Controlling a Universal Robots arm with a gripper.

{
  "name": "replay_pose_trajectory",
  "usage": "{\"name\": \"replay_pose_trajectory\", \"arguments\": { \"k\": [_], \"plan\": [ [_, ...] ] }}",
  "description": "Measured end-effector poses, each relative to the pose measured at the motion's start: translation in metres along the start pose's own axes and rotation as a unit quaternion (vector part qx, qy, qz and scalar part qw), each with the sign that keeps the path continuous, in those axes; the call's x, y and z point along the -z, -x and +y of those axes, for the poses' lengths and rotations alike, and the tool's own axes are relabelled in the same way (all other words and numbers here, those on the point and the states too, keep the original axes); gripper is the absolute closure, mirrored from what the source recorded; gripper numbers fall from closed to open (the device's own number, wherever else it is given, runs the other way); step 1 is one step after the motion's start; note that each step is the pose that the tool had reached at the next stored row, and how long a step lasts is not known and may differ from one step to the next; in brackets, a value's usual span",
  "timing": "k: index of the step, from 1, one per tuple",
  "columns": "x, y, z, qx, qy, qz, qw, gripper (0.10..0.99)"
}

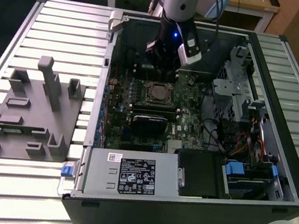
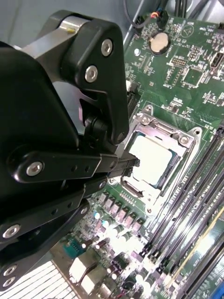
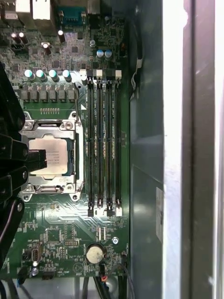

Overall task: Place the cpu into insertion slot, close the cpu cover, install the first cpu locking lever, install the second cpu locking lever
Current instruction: 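Install the first cpu locking lever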

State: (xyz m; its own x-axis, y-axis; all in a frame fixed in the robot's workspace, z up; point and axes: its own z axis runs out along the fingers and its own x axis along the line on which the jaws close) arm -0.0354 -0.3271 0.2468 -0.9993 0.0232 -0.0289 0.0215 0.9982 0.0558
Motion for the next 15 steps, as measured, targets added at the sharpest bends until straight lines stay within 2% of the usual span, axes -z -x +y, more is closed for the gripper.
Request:
{"name": "replay_pose_trajectory", "arguments": {
  "k": [4, 9, 15],
  "plan": [
    [0.0067, 0.0002, 0.0004, 0.000, 0.0000, 0.0000, 1.0000, 0.980],
    [0.0070, -0.0016, 0.0004, 0.000, 0.0000, -0.0002, 1.0000, 0.980],
    [0.0074, -0.0186, 0.0000, 0.000, 0.0001, -0.0015, 1.0000, 0.980]
  ]
}}
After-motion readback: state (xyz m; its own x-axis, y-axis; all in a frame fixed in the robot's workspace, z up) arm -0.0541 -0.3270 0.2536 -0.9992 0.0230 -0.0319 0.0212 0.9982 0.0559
